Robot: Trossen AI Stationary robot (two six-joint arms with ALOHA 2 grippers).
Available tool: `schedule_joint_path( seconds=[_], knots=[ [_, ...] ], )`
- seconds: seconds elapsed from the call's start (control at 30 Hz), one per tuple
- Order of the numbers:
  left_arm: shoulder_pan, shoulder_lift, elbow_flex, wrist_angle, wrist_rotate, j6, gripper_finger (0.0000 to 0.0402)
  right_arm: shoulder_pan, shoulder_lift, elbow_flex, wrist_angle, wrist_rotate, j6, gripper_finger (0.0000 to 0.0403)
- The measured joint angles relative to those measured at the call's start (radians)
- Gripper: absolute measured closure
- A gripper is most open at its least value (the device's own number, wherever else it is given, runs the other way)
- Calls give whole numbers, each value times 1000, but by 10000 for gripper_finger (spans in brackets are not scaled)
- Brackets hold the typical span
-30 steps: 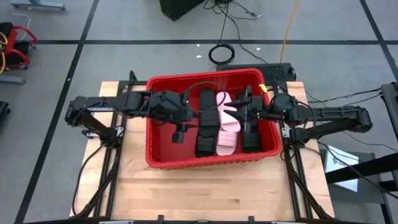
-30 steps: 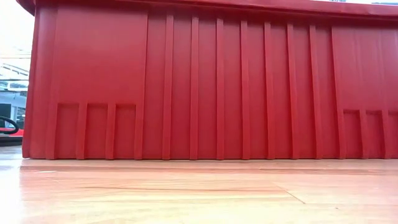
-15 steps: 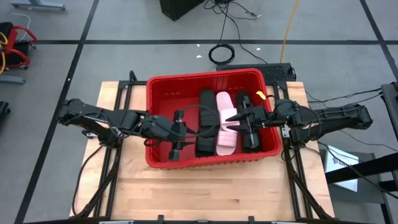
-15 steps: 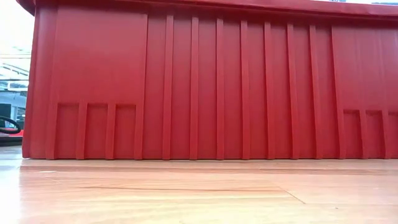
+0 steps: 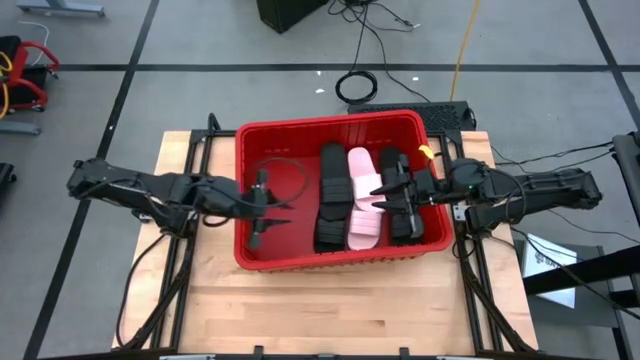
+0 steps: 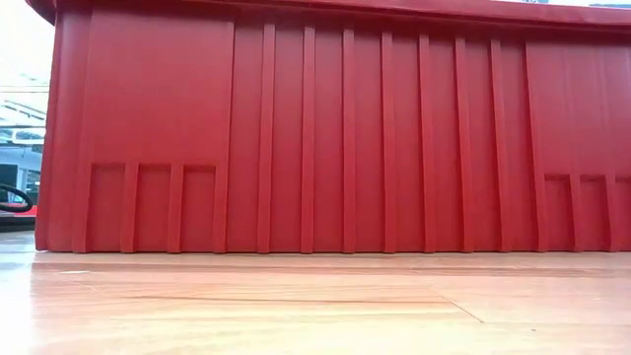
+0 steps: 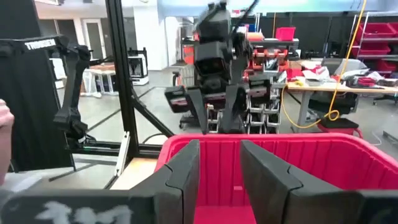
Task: Pick and place slides into bin
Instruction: Return to Home Position
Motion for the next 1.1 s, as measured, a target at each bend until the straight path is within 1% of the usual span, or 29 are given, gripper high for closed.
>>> schedule_joint_path(
  seconds=[0.07,0.17,0.23,0.3,0.33,0.43,0.5,0.57,0.63,0.7,0.77,0.83,0.9,0.97,1.03,1.1],
  knots=[
    [0,-33,-16,31,24,8,249,0,-15,0,-22,0,-1,298],
    [-1,-92,-62,16,65,36,249,0,-35,0,-35,0,0,298],
    [1,-132,-92,54,72,51,249,0,-47,-1,-57,-1,0,298],
    [12,-165,-124,31,72,52,249,0,-68,0,-84,-1,0,298],
    [17,-182,-132,66,72,45,249,0,-77,-5,-100,-1,0,298],
    [36,-229,-177,80,74,29,249,0,-106,-41,-49,-1,7,298],
    [47,-255,-190,118,95,30,249,0,-132,-76,-20,-1,7,298],
    [62,-275,-219,91,102,30,249,0,-163,-101,27,-1,8,298],
    [71,-293,-231,127,101,31,249,0,-198,-129,31,-1,10,298],
    [89,-319,-258,112,97,34,249,0,-230,-151,60,-1,9,298],
    [100,-341,-275,169,108,30,249,-1,-269,-177,49,0,3,298],
    [114,-362,-309,163,116,28,249,-1,-299,-196,77,1,-3,298],
    [117,-381,-335,229,120,20,249,-1,-340,-223,66,1,-11,298],
    [119,-413,-371,261,116,18,249,-1,-364,-243,96,2,-8,298],
    [115,-439,-403,361,124,11,249,-1,-403,-272,103,0,2,298],
    [113,-471,-441,373,126,-1,249,-1,-427,-297,144,1,16,298]
  ],
)
